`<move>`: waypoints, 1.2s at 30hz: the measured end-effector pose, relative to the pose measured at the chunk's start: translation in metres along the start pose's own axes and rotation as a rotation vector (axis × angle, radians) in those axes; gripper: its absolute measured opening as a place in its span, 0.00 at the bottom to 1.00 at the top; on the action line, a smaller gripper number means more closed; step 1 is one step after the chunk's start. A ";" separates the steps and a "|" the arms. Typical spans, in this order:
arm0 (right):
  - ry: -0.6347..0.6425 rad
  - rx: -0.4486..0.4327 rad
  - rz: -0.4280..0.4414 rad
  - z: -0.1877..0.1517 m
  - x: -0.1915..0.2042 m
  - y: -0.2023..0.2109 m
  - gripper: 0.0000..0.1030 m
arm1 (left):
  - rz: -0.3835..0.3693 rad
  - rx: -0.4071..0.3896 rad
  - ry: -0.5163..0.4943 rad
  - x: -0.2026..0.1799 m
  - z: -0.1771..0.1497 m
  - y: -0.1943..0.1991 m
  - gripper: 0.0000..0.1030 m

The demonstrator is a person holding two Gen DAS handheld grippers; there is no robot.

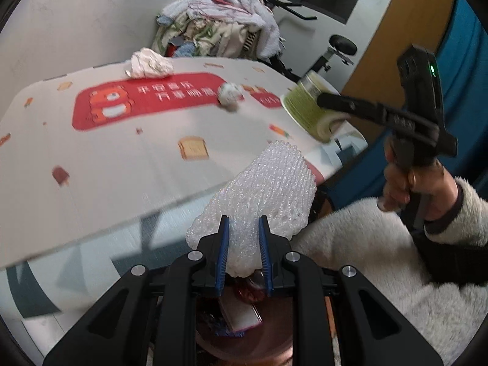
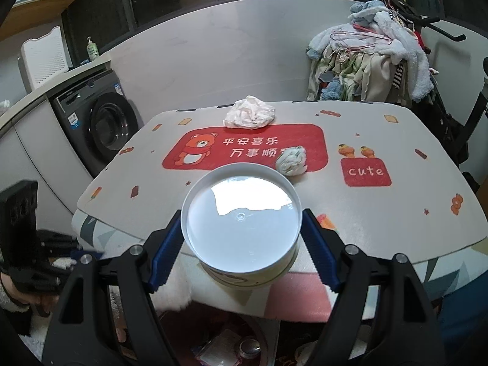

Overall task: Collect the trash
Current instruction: 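Carry the foam mesh and paper cup to the brown bin and open both tools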

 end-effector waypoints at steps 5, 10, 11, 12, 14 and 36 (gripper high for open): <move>0.000 0.011 0.004 -0.012 0.006 0.007 0.73 | -0.007 0.075 -0.009 -0.010 -0.032 -0.009 0.18; 0.020 0.030 -0.001 -0.022 0.010 0.008 0.73 | -0.010 0.140 -0.006 -0.010 -0.057 -0.028 0.22; 0.022 0.035 -0.001 -0.025 0.011 0.008 0.73 | -0.012 0.148 -0.001 -0.010 -0.060 -0.031 0.25; 0.025 0.043 0.000 -0.028 0.012 0.007 0.73 | -0.008 0.149 0.001 -0.009 -0.061 -0.032 0.27; 0.031 0.056 0.001 -0.033 0.013 0.005 0.73 | -0.004 0.143 0.009 -0.007 -0.061 -0.034 0.34; 0.142 0.291 0.101 -0.130 0.067 -0.023 0.73 | 0.300 -0.188 0.079 0.051 -0.017 0.046 0.90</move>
Point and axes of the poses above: each gripper's, at about its wrist camera, not at the fingertips, and y roughly against the way its jaws point, x to its left, z to its top, the point moved 9 cm from there along -y, roughly the way its jaws point, and after that the axes turned 4 degrees about -x, right-handed, at the moved point
